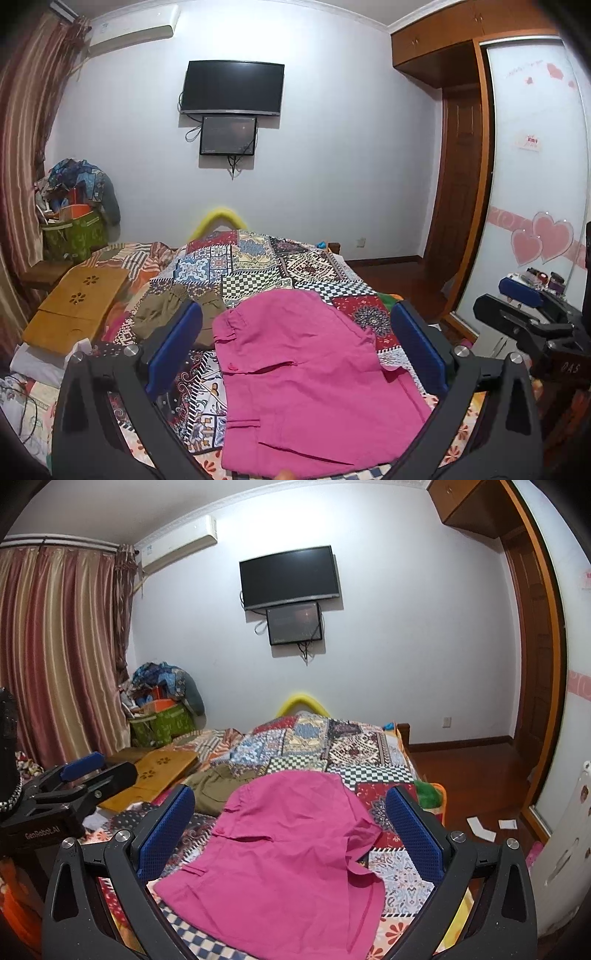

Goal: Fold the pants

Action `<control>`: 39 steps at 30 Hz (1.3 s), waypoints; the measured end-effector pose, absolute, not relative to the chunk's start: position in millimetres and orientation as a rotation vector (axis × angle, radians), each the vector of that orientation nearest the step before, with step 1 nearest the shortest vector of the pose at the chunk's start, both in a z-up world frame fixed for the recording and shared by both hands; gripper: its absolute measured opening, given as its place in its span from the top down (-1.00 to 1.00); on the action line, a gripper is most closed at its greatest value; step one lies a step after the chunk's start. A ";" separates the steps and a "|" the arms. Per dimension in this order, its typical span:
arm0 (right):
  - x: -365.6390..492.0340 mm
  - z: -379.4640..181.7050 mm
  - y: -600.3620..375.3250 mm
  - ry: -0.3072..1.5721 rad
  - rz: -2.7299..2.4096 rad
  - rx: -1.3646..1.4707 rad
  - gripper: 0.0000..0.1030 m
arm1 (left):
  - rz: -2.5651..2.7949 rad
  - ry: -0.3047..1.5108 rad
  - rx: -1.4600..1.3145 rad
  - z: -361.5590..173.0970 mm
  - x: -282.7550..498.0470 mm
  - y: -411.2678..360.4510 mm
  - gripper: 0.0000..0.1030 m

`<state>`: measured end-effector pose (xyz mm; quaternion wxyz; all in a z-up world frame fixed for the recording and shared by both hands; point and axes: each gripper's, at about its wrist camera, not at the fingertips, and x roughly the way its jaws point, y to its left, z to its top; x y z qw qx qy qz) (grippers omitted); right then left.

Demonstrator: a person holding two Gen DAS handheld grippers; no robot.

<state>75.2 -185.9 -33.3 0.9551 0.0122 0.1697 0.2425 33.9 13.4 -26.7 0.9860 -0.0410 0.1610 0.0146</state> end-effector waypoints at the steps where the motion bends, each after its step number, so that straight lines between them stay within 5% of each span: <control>1: 80.5 -35.4 -185.9 0.354 0.487 0.019 -1.00 | 0.036 0.332 -0.073 -29.8 39.9 15.1 -1.00; 22: 266.8 -95.3 -168.3 0.552 0.458 -0.144 -0.98 | 0.160 0.638 -0.087 -134.0 238.2 135.2 -1.00; 26: 297.2 -114.2 -156.7 0.594 0.489 -0.180 -0.89 | 0.145 0.685 -0.072 -158.0 271.0 155.7 -0.98; 34: 359.2 -147.9 -131.1 0.701 0.559 -0.232 -0.35 | 0.164 0.769 -0.047 -200.8 325.6 176.0 -0.39; 39: 391.8 -160.3 -117.9 0.753 0.603 -0.248 -0.16 | 0.138 0.808 -0.064 -217.9 339.7 183.4 -0.30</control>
